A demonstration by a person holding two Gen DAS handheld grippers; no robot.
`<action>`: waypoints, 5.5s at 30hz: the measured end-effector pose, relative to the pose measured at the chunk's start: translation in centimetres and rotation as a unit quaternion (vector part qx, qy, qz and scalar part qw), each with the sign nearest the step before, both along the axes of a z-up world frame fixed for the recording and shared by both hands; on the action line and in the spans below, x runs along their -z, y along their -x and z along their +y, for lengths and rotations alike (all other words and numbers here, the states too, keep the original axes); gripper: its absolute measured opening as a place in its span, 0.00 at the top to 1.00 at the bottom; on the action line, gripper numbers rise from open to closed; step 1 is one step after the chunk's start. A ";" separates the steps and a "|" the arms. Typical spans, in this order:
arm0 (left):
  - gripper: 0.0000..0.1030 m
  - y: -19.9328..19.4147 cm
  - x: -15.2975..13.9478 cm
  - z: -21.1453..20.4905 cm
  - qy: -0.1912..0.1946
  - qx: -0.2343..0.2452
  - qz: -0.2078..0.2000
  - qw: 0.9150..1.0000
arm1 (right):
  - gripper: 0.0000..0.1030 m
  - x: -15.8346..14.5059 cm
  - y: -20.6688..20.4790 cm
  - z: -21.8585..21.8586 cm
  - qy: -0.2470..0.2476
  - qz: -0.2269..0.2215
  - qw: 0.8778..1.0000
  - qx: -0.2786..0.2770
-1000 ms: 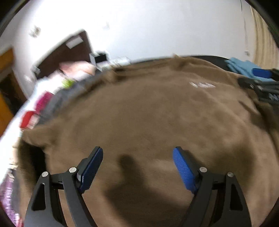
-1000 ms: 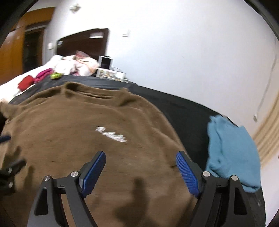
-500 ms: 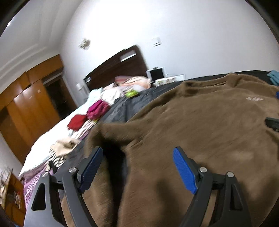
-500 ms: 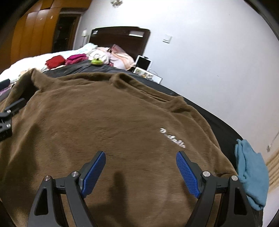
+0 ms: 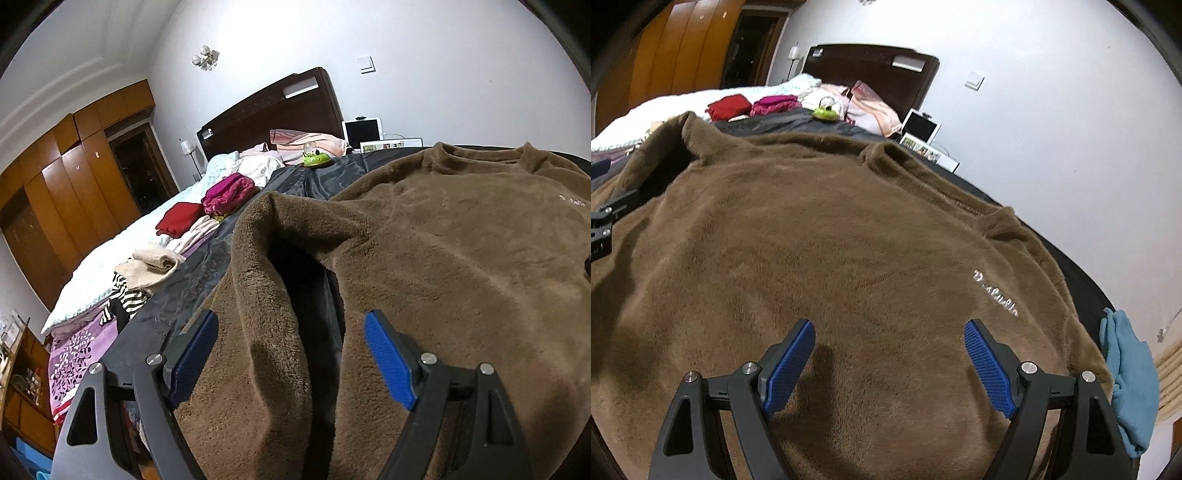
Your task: Fold clothes
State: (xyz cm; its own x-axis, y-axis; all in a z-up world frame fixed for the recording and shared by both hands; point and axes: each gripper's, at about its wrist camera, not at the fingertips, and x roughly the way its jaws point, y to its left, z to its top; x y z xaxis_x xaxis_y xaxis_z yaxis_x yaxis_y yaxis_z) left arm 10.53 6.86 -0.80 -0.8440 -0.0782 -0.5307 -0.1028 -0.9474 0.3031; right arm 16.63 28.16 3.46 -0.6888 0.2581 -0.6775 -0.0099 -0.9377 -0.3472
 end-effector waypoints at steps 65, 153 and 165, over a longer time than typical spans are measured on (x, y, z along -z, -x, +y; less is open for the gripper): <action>0.09 12.7 1.5 12.2 -0.058 0.146 -0.204 0.966 | 0.01 0.6 0.1 9.7 0.074 -0.037 0.991 0.102; 0.00 1.0 -5.6 22.0 -0.074 0.285 -0.123 0.948 | 0.00 -9.2 -7.9 12.5 0.090 0.106 0.978 0.155; 0.00 -2.1 -2.0 24.1 -0.055 0.301 -0.159 0.939 | 0.00 -7.1 -13.9 15.8 0.116 0.095 0.965 0.213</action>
